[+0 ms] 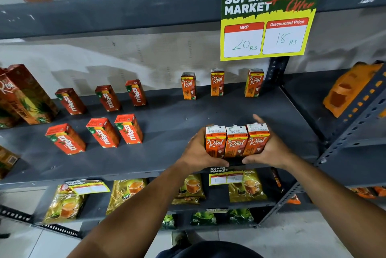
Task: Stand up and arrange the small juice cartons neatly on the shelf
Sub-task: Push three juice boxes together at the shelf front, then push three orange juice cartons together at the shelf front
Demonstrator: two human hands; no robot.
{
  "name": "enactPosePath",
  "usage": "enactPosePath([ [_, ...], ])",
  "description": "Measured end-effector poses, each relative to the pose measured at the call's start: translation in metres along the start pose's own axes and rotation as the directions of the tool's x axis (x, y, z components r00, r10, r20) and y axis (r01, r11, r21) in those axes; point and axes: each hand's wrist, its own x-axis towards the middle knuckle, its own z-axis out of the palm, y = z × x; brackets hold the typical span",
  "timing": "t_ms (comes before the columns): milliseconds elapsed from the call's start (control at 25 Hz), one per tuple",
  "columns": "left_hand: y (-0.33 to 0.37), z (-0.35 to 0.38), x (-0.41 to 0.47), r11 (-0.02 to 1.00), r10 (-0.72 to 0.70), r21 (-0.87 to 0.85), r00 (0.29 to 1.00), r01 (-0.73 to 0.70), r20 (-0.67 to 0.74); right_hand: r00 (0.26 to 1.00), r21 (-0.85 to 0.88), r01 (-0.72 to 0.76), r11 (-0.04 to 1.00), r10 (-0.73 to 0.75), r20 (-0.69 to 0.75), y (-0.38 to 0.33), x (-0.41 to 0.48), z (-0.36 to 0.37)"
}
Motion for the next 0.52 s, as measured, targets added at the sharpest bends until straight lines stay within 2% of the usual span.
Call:
enactPosePath([
  [120,0.006,-0.008,-0.01,0.996,0.055,-0.07,0.998,-0.052,0.038,0.999,0.0,-0.027,1.0,0.027,-0.029,0.001,-0.012,-0.007],
  [200,0.004,-0.016,-0.028,0.995,0.08,-0.053,0.997,-0.08,-0.01,0.99,-0.025,0.002,1.0,-0.005,-0.144,0.009,-0.028,-0.008],
  [280,-0.008,-0.027,-0.061,0.989,0.14,-0.027,0.98,-0.145,-0.142,0.915,-0.073,0.185,0.98,-0.199,-0.351,0.023,-0.047,0.004],
  [360,-0.027,-0.043,-0.1,0.971,0.229,0.008,0.928,-0.237,-0.295,0.809,-0.161,0.312,0.936,-0.351,-0.471,0.029,-0.068,0.03],
  [440,-0.046,-0.065,-0.134,0.957,0.282,0.073,0.837,-0.281,-0.469,0.779,-0.229,0.434,0.871,-0.491,-0.39,0.025,-0.084,0.063],
  [520,-0.064,-0.101,-0.158,0.951,0.293,0.118,0.705,-0.287,-0.646,0.777,-0.253,0.548,0.798,-0.597,-0.2,0.008,-0.09,0.098],
])
